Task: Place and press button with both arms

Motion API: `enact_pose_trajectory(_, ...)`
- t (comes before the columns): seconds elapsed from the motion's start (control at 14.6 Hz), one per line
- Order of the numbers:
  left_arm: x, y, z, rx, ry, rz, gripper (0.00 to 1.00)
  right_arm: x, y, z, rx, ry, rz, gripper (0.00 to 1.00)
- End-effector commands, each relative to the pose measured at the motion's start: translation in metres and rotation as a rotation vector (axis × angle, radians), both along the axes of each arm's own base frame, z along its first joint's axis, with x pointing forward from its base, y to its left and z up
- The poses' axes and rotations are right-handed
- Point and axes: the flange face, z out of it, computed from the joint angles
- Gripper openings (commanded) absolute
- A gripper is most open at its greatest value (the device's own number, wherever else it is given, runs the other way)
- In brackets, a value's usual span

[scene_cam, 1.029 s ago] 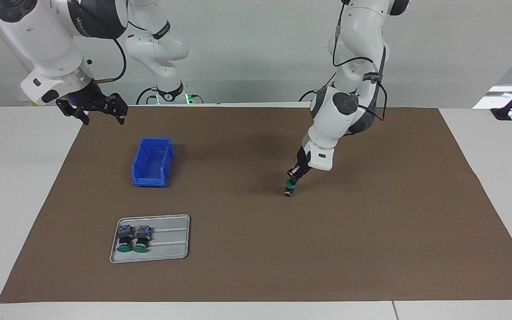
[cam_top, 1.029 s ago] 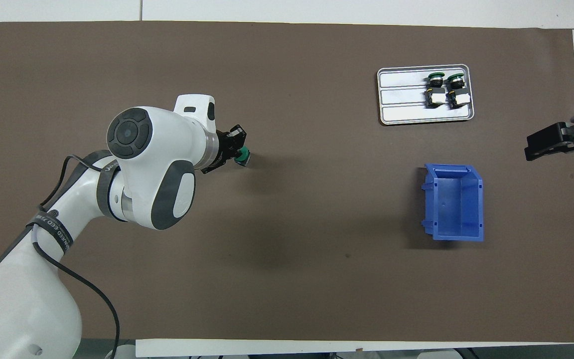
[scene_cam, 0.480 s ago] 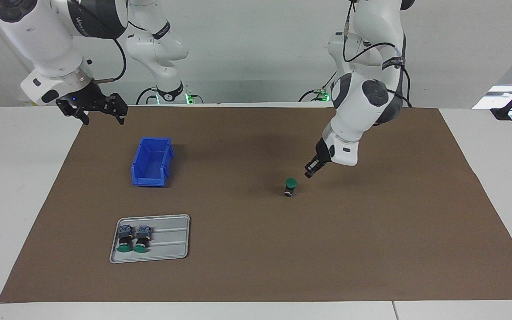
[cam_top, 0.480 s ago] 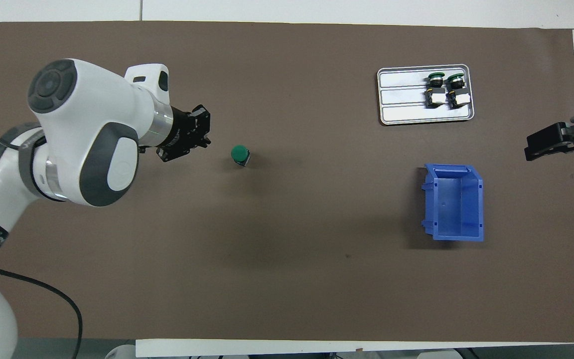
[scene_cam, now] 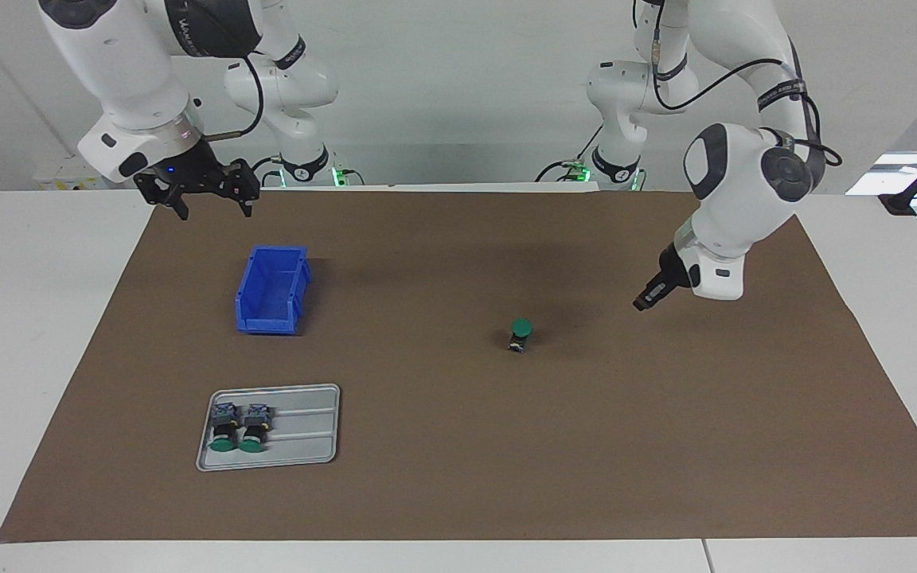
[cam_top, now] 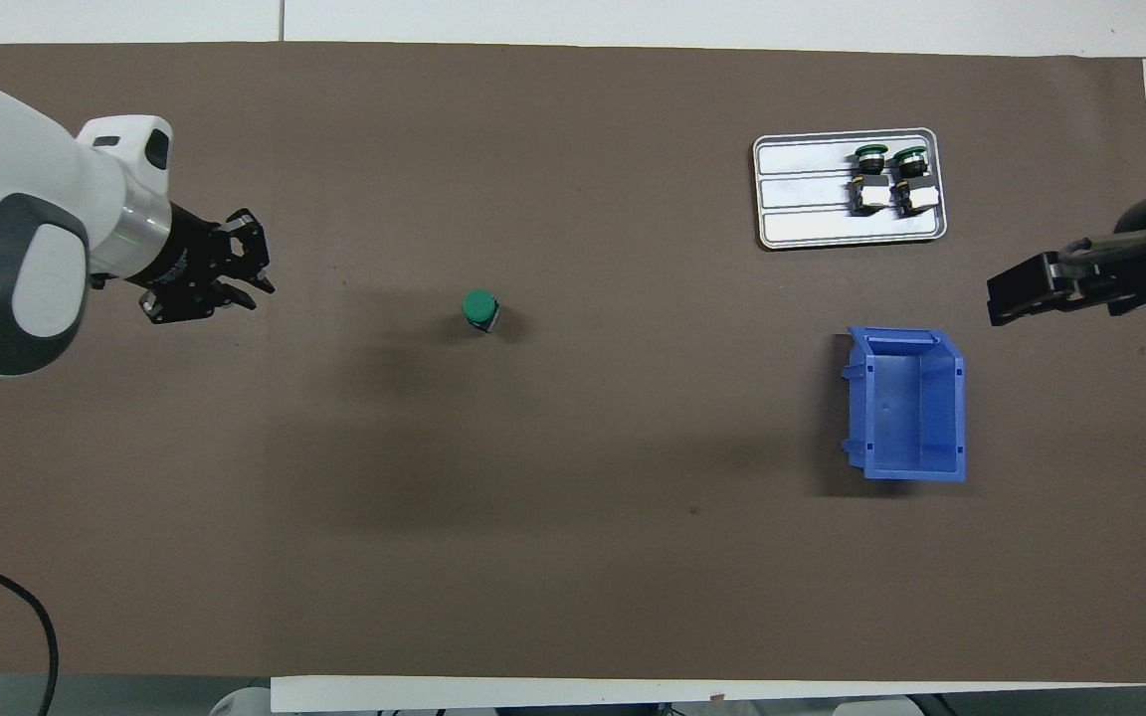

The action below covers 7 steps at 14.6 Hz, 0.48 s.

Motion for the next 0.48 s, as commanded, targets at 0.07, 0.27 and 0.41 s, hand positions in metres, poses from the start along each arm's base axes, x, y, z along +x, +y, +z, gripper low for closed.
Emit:
enact_pose_trajectory(0.07, -0.010, 0.017, 0.019, 0.046, 0.003, -0.048, 0.49, 0.010, 0.078, -0.013, 0.066, -0.024, -0.153, 1.00)
enact_pose_trajectory(0.27, -0.012, 0.020, 0.023, 0.076, 0.001, -0.063, 0.77, 0.020, 0.169, -0.032, 0.056, -0.040, -0.251, 1.00)
enact_pose_trajectory(0.41, -0.017, 0.029, 0.033, 0.106, 0.003, -0.077, 1.00, 0.031, 0.233, -0.058, 0.045, -0.039, -0.321, 1.00)
